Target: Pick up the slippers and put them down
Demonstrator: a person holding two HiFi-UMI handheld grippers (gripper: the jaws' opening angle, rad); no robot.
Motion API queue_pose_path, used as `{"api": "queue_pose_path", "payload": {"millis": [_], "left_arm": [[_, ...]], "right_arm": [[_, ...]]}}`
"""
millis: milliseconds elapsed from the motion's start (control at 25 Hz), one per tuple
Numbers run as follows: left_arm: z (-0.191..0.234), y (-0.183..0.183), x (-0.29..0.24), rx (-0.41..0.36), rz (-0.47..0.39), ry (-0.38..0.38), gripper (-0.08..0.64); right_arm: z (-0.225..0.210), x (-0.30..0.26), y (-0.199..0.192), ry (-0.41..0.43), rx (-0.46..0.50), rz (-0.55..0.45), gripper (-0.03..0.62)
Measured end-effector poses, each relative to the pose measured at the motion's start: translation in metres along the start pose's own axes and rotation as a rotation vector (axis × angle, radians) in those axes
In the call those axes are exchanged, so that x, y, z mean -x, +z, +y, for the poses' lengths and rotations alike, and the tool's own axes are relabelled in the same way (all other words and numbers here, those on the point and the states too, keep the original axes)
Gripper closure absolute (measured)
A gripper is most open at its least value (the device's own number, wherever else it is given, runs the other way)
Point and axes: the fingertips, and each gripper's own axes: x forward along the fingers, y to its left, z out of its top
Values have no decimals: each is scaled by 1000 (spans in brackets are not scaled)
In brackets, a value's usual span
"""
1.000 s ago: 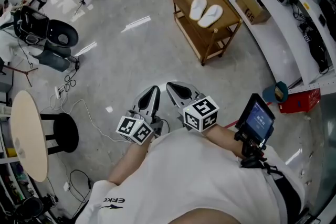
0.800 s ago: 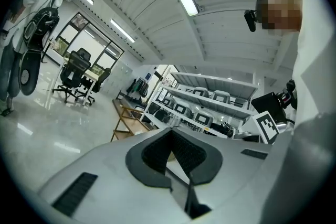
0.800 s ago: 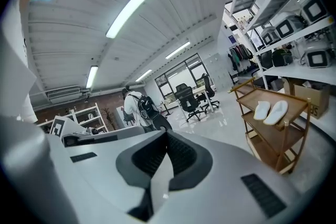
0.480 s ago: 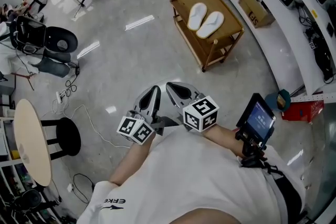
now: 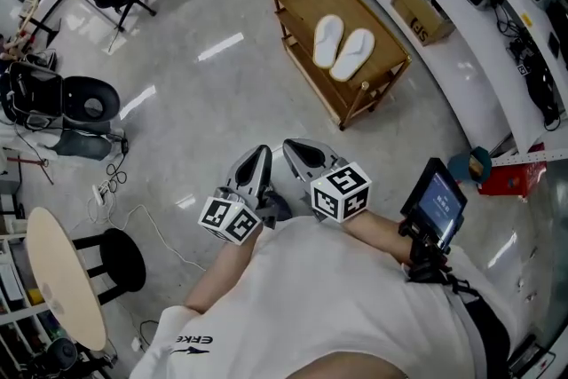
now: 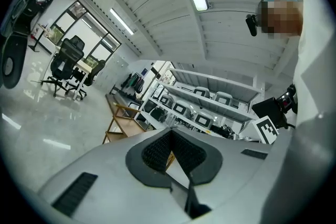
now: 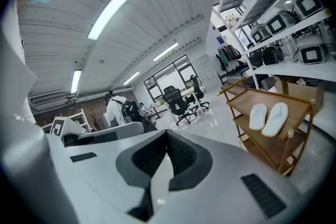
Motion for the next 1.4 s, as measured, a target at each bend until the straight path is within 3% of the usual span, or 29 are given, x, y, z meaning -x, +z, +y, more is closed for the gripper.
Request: {"api": "queue_pose_path", "payload": {"millis": [400, 800, 1040, 1400], "left_arm": [[90, 67, -32, -27, 55, -114, 555], [168, 91, -33, -15, 120, -194, 557], [176, 87, -53, 26, 155, -239, 557], [180, 80, -127, 13, 235, -260, 556]], "right_arm": [[2, -99, 41, -108, -4, -55, 591], [10, -176, 43, -197, -13, -77, 591], [-13, -179, 50, -282, -39, -85, 591], [-81, -181, 79, -338, -92, -117, 591]]}}
